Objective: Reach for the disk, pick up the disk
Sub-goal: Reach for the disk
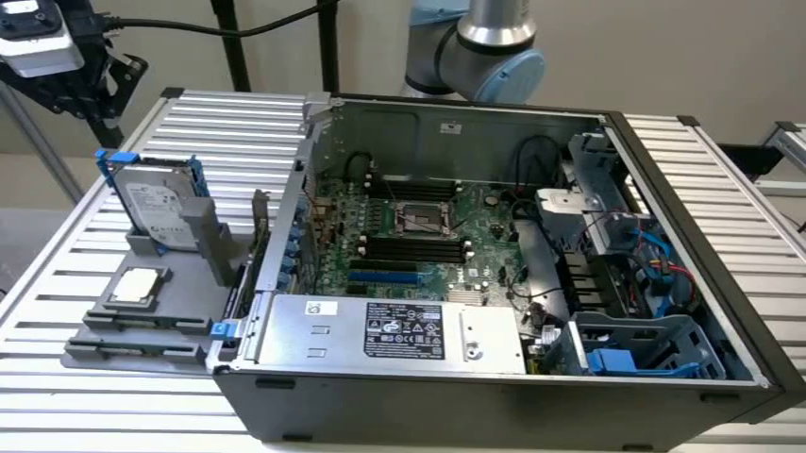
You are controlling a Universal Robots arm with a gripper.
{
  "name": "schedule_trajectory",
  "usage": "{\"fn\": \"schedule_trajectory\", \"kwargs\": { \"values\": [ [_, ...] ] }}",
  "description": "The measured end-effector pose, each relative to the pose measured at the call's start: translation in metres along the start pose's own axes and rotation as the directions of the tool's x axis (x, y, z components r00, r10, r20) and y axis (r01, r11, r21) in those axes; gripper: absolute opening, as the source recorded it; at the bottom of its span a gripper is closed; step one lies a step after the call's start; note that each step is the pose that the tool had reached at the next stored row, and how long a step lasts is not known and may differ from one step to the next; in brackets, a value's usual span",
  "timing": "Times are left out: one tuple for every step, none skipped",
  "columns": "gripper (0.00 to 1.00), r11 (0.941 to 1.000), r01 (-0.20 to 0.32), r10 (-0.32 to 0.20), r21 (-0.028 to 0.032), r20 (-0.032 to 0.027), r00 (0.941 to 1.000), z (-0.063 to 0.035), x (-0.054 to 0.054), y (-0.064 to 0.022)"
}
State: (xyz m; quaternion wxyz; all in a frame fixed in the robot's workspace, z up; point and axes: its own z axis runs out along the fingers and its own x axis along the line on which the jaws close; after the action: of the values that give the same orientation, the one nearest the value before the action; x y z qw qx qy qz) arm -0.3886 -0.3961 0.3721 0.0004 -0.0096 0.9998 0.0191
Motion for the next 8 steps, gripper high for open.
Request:
{"fn": "schedule_trajectory", "kwargs": {
  "values": [
    [0.11,1.0,0.0,0.0,0.0,0.0005,1.0,0.0001,0.003,0.0018],
    [0.11,1.0,0.0,0.0,0.0001,0.0009,1.0,0.0002,0.005,0.0046],
    [0.11,1.0,0.0,0.0,0.0,0.0012,1.0,0.0004,0.007,0.008],
    [0.11,1.0,0.0,0.0,0.0,0.0012,1.0,0.0005,0.009,0.0117],
    [0.11,1.0,0.0,0.0,0.0001,0.0014,1.0,0.0007,0.01,0.0152],
    [0.11,1.0,0.0,0.0,0.0001,0.0016,1.0,0.0009,0.012,0.0185],
    [0.11,1.0,0.0,0.0,0.0003,0.002,1.0,0.0011,0.014,0.0216],
    [0.11,1.0,0.0,0.0,0.0008,0.0022,1.0,0.0013,0.015,0.0246]
  ]
}}
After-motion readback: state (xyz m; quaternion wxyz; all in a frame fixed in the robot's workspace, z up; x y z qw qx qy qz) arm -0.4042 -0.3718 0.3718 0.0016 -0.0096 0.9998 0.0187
